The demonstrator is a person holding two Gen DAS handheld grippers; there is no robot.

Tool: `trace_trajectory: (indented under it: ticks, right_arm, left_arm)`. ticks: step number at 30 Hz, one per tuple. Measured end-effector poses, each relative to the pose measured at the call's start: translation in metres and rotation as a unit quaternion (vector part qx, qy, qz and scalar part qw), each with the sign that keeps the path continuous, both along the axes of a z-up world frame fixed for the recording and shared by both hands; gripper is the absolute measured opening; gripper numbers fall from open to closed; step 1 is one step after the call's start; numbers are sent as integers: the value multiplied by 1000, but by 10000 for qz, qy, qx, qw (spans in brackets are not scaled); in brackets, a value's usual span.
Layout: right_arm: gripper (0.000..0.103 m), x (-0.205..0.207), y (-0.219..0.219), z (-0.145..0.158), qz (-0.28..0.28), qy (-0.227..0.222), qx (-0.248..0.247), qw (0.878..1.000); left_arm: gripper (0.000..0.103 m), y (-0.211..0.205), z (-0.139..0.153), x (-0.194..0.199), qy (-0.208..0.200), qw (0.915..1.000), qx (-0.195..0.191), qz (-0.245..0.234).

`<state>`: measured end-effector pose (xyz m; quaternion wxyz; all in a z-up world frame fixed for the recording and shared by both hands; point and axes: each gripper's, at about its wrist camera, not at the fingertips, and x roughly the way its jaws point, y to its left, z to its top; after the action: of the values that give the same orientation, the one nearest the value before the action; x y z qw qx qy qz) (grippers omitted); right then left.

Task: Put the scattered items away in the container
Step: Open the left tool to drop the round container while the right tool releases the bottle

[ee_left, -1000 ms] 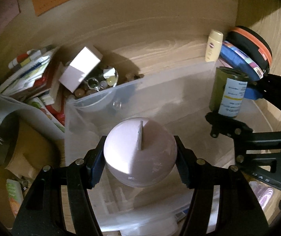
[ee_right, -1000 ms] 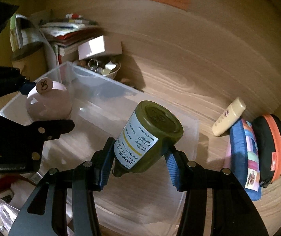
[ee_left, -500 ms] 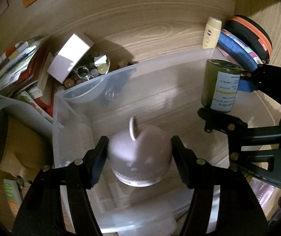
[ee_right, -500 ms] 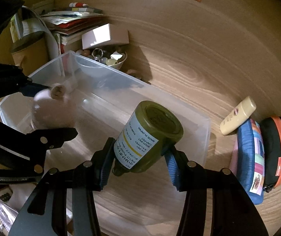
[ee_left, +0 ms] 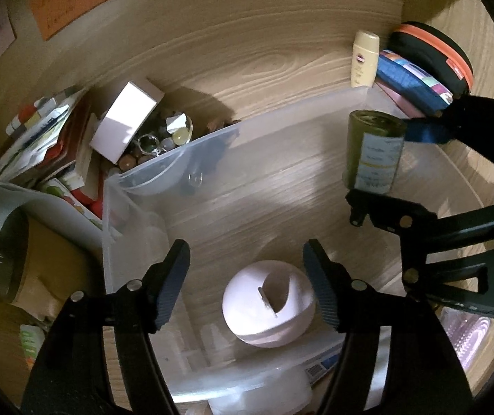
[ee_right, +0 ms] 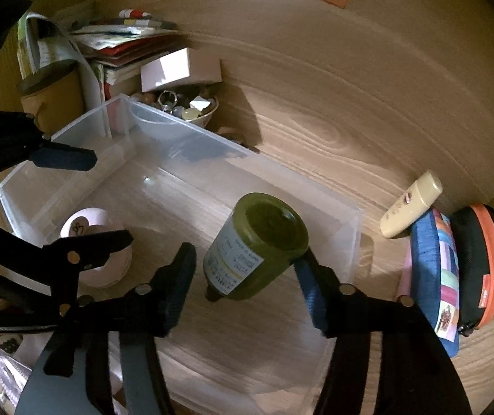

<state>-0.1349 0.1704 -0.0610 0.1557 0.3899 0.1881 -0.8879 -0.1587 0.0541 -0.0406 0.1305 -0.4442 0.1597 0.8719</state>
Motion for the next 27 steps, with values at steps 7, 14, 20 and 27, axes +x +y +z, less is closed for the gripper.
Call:
trace_trajectory:
  ticks: [7,14,20,27]
  right_arm:
    - [71,12,8,13,-140,240,-22,9996]
    - [80,28,13,30,-184,463,-127,9987]
    - [80,42,15,41,-216,606,-173,9978]
    - [80,59,25,52,-265,721,-290,9966]
  left_arm:
    - [70,2,9,8,304,9995,-58,57]
    - [75,-12,23,21,477,9988,93,101]
    - [82,-17,36,37,704,9974,127,132]
    - [84,-35,46,53,794,9958,338,316]
